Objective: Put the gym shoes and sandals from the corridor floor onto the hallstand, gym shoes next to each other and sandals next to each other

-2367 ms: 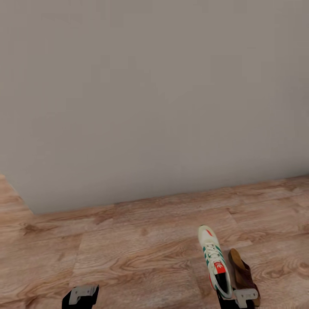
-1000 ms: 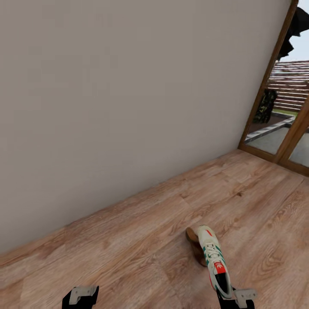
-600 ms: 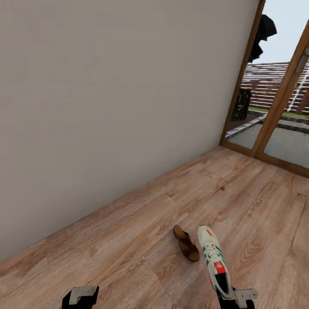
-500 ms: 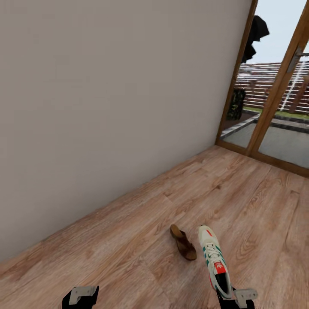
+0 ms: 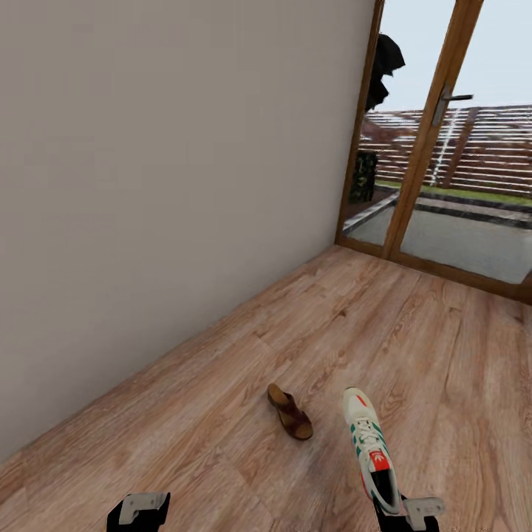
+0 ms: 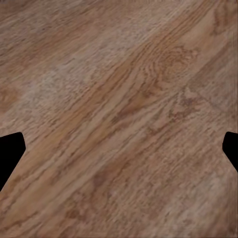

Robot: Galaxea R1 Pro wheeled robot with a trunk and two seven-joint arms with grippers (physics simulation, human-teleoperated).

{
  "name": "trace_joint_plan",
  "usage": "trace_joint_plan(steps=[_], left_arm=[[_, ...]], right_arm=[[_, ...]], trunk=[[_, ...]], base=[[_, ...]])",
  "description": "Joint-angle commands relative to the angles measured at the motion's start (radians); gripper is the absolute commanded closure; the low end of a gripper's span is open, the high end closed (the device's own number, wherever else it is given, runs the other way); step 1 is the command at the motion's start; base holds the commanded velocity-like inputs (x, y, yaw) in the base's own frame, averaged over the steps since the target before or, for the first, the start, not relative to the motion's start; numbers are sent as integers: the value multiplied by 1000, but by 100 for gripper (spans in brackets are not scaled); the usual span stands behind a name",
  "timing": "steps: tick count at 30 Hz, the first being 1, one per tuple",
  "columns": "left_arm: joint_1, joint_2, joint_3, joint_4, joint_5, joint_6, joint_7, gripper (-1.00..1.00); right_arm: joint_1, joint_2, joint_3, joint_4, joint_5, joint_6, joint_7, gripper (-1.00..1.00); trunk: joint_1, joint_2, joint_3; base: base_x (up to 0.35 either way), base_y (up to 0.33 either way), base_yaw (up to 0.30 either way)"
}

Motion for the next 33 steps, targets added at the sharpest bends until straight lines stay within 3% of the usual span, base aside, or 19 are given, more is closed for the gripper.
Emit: trace_joint_plan(steps=[1,5,6,26,33], left_arm=[[0,-1,7,0,-1,-2,-9,-100],[0,-1,7,0,-2,-2,-9,-100],[0,-1,7,0,-2,-2,-9,-100],[0,-1,7,0,-2,-2,-9,-100],[0,-1,7,0,-2,-2,-9,-100]], right_arm=[[-1,1,-8,1,-7,-3,8,100],[-1,-1,-8,0,-99,-3,8,100],[-2,-1,-8,0,-107,-3,8,100],[-2,-1,-8,-2,-115,-3,8,100],[-1,-1,-7,-2,-114,-3,8,100]], trunk=[[0,0,-1],[0,0,-1],[0,0,-1],[0,0,-1],[0,0,-1]], base=[[0,0,-300],[0,0,-300],[0,0,-300],[2,1,-300],[106,163,-300]])
